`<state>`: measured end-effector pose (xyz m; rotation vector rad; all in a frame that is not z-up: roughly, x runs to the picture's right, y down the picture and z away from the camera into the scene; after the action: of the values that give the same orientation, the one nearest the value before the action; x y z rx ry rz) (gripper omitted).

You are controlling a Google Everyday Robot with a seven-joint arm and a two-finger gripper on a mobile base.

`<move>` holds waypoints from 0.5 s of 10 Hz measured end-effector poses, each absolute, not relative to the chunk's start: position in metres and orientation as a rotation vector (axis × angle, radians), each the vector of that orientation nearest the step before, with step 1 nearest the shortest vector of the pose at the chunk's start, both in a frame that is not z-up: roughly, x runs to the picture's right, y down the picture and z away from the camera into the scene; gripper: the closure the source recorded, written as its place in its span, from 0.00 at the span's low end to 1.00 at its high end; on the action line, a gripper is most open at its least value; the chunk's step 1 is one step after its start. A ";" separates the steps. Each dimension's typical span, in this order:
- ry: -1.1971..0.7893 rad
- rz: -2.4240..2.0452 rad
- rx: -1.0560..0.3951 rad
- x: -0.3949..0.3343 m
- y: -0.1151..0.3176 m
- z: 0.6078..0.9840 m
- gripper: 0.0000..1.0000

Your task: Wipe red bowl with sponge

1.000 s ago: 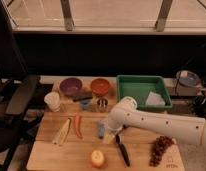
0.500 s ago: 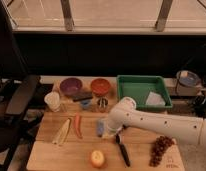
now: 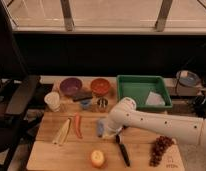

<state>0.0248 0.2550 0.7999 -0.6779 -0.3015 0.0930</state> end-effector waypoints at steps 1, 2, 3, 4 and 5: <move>-0.302 0.095 -0.679 0.025 0.255 0.799 1.00; -0.302 0.094 -0.678 0.025 0.255 0.800 1.00; -0.301 0.086 -0.668 0.027 0.252 0.799 1.00; -0.305 0.072 -0.651 0.031 0.246 0.795 1.00; -0.315 0.064 -0.628 0.033 0.237 0.790 1.00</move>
<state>0.0329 0.2370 0.7904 -0.6277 -0.3147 0.0639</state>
